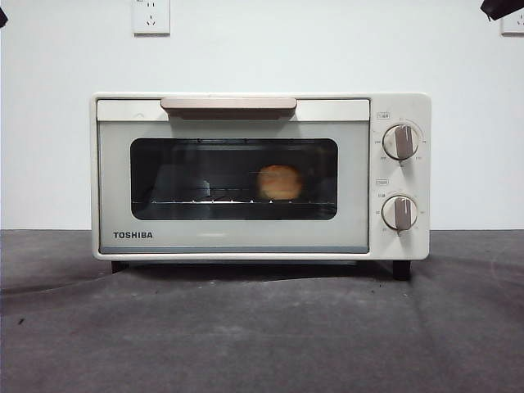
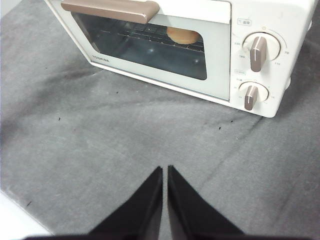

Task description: The left arm flap open the oven, the right arm pick bread and place it into oven, the left arm flap close the oven

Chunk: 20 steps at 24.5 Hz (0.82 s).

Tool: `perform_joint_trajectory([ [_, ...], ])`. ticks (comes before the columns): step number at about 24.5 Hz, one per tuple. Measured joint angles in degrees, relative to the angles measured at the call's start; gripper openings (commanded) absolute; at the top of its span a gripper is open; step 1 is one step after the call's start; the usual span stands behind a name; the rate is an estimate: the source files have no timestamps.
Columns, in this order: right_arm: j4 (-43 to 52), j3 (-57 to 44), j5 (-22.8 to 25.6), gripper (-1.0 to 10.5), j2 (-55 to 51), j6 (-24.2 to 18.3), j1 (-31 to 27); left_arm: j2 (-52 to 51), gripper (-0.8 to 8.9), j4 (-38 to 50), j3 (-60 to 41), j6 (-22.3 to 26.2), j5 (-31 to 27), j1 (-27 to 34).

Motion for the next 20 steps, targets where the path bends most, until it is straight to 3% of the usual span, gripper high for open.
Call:
perform_joint_trajectory([
  [15,0.00,0.02,0.00,0.1,0.00,0.00,0.00,0.00,0.16,0.46,0.00,0.39,0.00,0.00],
  [20,0.00,0.02,0.00,0.1,0.00,0.00,0.00,-1.53,0.24,2.58,-0.04,7.63,-0.02,0.59],
])
